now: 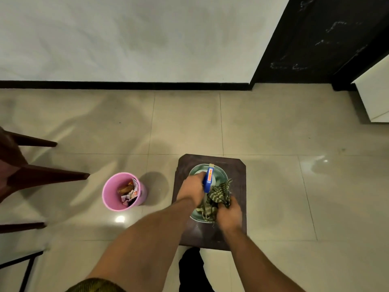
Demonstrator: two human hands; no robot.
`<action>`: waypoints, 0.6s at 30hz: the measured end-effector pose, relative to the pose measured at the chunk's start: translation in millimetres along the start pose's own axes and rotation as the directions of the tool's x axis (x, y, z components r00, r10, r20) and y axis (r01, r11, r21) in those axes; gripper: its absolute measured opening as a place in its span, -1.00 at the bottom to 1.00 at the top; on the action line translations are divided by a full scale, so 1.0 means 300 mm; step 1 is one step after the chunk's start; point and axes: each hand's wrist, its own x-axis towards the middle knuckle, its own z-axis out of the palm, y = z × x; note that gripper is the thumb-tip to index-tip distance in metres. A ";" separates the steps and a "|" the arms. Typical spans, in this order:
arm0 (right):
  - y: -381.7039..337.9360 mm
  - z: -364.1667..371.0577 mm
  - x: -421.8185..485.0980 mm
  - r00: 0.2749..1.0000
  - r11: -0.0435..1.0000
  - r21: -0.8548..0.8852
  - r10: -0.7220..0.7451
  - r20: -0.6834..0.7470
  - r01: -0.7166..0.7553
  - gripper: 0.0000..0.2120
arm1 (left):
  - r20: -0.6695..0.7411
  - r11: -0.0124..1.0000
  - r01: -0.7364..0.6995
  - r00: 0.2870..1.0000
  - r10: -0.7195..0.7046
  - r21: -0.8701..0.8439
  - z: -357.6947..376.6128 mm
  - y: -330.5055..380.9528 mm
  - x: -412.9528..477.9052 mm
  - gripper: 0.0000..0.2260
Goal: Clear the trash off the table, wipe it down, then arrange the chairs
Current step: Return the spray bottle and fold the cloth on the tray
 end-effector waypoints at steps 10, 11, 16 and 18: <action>0.068 -0.005 0.003 0.999 1.000 0.022 0.018 -0.036 -0.018 -0.73 | -0.014 0.993 0.049 0.999 -0.051 -0.112 0.052 -0.002 0.072 -0.77; 0.078 -0.003 0.008 0.999 0.999 0.035 0.028 -0.041 -0.027 -0.73 | -0.007 0.990 0.067 0.998 -0.069 -0.121 0.049 -0.006 0.073 -0.75; 0.082 -0.025 -0.010 0.977 0.915 0.359 0.210 -0.039 -0.182 -0.72 | -0.019 0.985 0.111 0.993 -0.114 -0.130 0.025 -0.035 0.028 -0.62; 0.067 -0.042 -0.030 0.950 0.792 0.537 0.306 0.059 -0.289 -0.78 | -0.060 0.976 0.146 0.986 -0.157 -0.160 0.026 -0.056 -0.009 -0.64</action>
